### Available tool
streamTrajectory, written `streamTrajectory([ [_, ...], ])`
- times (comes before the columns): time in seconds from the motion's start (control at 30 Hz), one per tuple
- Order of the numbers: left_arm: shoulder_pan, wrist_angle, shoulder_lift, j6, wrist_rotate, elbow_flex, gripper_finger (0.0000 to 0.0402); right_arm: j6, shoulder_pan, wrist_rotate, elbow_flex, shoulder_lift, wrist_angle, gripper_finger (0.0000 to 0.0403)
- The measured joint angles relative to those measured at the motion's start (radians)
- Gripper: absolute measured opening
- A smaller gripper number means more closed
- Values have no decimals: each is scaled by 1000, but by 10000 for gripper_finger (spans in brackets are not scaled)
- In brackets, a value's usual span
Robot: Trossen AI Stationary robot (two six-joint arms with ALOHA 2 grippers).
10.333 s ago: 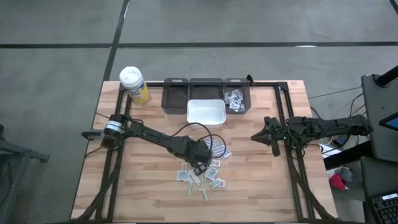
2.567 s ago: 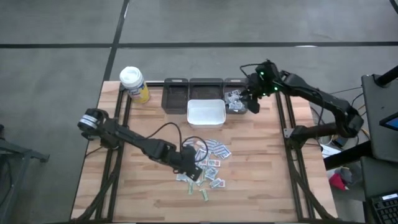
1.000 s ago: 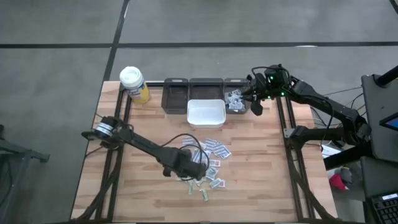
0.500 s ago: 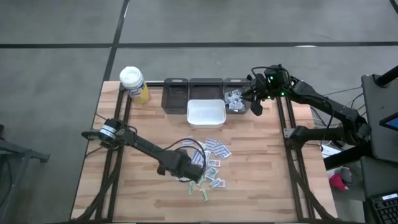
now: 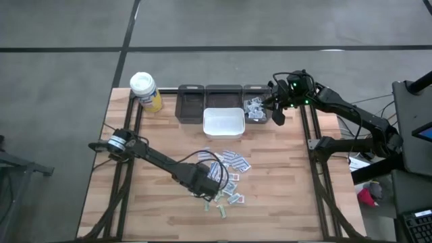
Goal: Pick & Place First Aid Supplies
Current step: Put the blue alcohol pad into the right black bin
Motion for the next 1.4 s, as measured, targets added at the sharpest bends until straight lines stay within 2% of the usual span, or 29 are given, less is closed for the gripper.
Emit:
streamTrajectory([
  [0.23,0,0,0,76,21,-15,67,0,0,0,0,0,0,86],
  [0.53,9,10,3,145,18,-38,67,0,0,0,0,0,0,68],
  [0.8,14,82,4,222,17,-100,67,41,0,0,0,0,-1,59],
  [1.07,19,166,-3,248,60,-185,67,45,0,0,0,0,-1,69],
  [1.27,19,167,-2,255,58,-193,66,45,0,0,0,0,-1,77],
  [1.4,18,167,-1,256,51,-194,47,45,0,0,0,0,-1,82],
])
